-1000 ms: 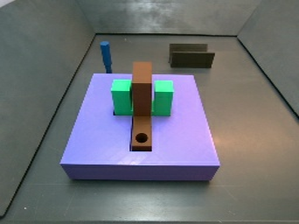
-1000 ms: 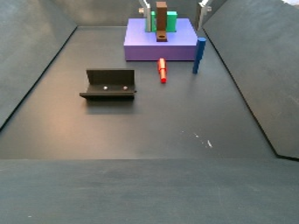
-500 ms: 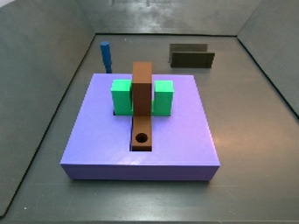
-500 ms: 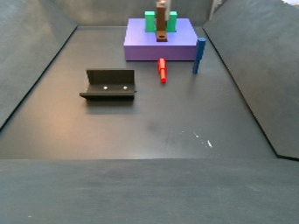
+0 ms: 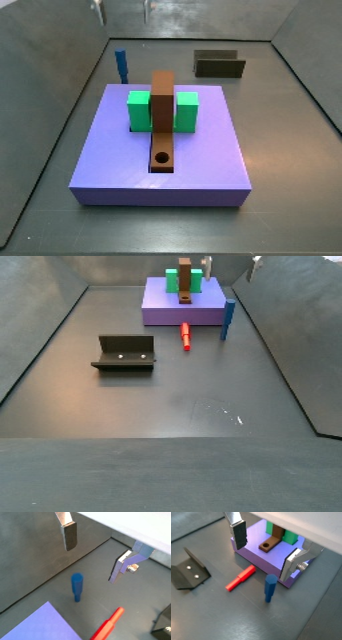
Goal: Pick up the blue object. Move up. Move to above the board. Insert the blue object.
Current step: Pick up the blue object.
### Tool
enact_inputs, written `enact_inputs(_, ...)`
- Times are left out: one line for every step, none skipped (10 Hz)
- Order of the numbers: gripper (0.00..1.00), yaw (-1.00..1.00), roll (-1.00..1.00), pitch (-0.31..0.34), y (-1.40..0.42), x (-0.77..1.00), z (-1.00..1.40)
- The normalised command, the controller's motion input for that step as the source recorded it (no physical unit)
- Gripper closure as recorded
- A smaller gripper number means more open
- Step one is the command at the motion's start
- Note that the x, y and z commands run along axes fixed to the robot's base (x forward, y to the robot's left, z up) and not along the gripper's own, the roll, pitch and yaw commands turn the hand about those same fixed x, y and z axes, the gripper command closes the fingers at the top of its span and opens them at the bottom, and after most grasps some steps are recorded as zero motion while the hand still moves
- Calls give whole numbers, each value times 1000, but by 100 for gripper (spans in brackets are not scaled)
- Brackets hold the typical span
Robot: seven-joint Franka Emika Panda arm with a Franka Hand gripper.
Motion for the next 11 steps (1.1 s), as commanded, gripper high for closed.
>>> enact_inputs(0,0,-17,-63,-71,-63,-400)
enact_inputs(0,31,51,-86,-186,-203,-391)
enact_inputs(0,0,0,-36,-31,-257,-326)
enact_inputs(0,0,1,-39,-49,-211,-329)
enact_inputs(0,-14,40,-54,0,-166,-429)
enact_inputs(0,-103,0,-59,134,-94,-406)
enact_inputs(0,-86,0,-47,0,0,-320)
enact_inputs(0,-63,0,-54,0,0,-329)
enact_inputs(0,-74,0,-53,0,0,-314)
enact_inputs(0,-77,0,-39,-14,0,-223)
enact_inputs(0,-14,20,-29,0,0,-149)
